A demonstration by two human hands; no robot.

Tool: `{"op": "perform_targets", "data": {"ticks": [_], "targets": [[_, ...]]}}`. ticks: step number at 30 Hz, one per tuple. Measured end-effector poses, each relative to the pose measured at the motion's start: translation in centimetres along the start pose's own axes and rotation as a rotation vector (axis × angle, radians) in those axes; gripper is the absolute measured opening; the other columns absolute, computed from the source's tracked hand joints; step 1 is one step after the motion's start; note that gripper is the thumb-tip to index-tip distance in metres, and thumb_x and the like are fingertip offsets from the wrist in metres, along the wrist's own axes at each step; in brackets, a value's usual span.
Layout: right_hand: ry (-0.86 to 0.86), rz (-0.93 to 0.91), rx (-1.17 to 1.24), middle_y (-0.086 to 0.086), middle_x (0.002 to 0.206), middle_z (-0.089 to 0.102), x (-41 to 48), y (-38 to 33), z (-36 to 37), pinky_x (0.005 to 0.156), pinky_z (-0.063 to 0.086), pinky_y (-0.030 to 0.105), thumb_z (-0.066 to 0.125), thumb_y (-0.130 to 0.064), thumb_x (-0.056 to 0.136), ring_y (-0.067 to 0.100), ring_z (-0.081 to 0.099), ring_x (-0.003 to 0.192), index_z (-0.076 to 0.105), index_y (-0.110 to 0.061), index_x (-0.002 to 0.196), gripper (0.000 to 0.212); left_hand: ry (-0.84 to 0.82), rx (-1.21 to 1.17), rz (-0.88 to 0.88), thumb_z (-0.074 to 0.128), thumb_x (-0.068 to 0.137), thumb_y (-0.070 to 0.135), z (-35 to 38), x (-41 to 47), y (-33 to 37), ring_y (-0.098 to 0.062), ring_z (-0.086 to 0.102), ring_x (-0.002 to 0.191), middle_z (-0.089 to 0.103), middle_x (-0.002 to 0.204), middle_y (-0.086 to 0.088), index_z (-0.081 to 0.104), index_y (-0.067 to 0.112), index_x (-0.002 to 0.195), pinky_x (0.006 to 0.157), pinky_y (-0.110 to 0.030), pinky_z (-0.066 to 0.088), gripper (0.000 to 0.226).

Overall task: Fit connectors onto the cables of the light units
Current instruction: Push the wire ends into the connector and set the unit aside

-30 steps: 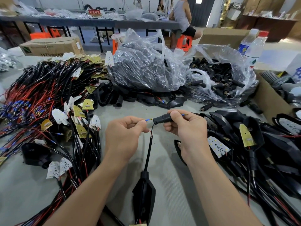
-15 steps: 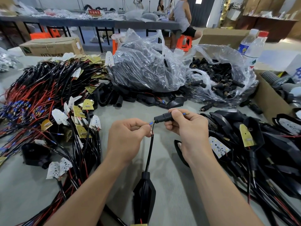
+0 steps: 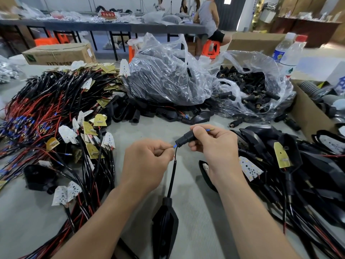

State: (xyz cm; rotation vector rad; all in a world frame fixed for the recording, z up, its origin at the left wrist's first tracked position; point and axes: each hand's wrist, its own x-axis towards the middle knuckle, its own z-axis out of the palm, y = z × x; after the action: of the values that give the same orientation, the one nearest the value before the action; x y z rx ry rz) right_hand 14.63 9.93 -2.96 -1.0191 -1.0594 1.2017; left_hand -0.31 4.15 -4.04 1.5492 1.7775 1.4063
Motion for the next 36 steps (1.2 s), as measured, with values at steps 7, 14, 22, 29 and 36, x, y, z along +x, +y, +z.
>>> {"op": "perform_targets", "data": {"ticks": [7, 14, 22, 29, 36], "targets": [[-0.034, 0.037, 0.097, 0.008, 0.062, 0.066, 0.0, -0.3, 0.1, 0.048, 0.047, 0.021, 0.07, -0.001, 0.089, 0.015, 0.056, 0.048, 0.074, -0.008, 0.074, 0.017, -0.039, -0.069, -0.005, 0.067, 0.075, 0.035, 0.0, -0.4, 0.5, -0.031, 0.061, 0.055, 0.069, 0.056, 0.004, 0.076, 0.036, 0.07, 0.05, -0.035, 0.043, 0.01], [-0.043, 0.029, 0.078, 0.008, 0.062, 0.067, 0.1, -0.2, -0.1, 0.051, 0.049, 0.021, 0.071, -0.002, 0.09, 0.015, 0.058, 0.051, 0.074, -0.005, 0.079, 0.012, -0.115, -0.276, -0.182, 0.077, 0.07, 0.036, -0.3, 0.8, -0.1, -0.028, 0.075, 0.077, 0.078, 0.074, 0.003, 0.08, 0.038, 0.08, 0.088, -0.038, 0.057, 0.011], [-0.032, 0.032, 0.13, 0.005, 0.064, 0.068, -0.3, 0.0, 0.5, 0.05, 0.049, 0.021, 0.071, 0.0, 0.09, 0.013, 0.057, 0.05, 0.074, -0.007, 0.083, 0.011, -0.139, -0.325, -0.205, 0.082, 0.061, 0.039, -0.7, 1.1, -0.4, -0.015, 0.075, 0.074, 0.078, 0.073, 0.0, 0.081, 0.03, 0.074, 0.081, -0.033, 0.058, 0.016], [-0.027, 0.043, 0.162, 0.006, 0.066, 0.07, -0.4, -0.2, 0.2, 0.051, 0.05, 0.021, 0.069, 0.0, 0.092, 0.014, 0.061, 0.052, 0.072, -0.005, 0.089, 0.007, -0.104, -0.47, -0.234, 0.088, 0.074, 0.007, -0.6, 1.3, -0.3, -0.012, 0.076, 0.074, 0.079, 0.082, -0.006, 0.082, 0.028, 0.083, 0.071, -0.016, 0.055, 0.023], [-0.056, 0.06, 0.123, 0.007, 0.064, 0.069, -0.5, 0.1, 0.5, 0.053, 0.051, 0.022, 0.07, 0.002, 0.09, 0.016, 0.059, 0.051, 0.072, -0.005, 0.091, 0.007, -0.091, -0.363, -0.259, 0.081, 0.08, 0.001, -0.6, 1.2, -0.2, -0.016, 0.069, 0.054, 0.077, 0.07, -0.009, 0.079, 0.024, 0.092, 0.06, -0.025, 0.053, 0.026]]}}
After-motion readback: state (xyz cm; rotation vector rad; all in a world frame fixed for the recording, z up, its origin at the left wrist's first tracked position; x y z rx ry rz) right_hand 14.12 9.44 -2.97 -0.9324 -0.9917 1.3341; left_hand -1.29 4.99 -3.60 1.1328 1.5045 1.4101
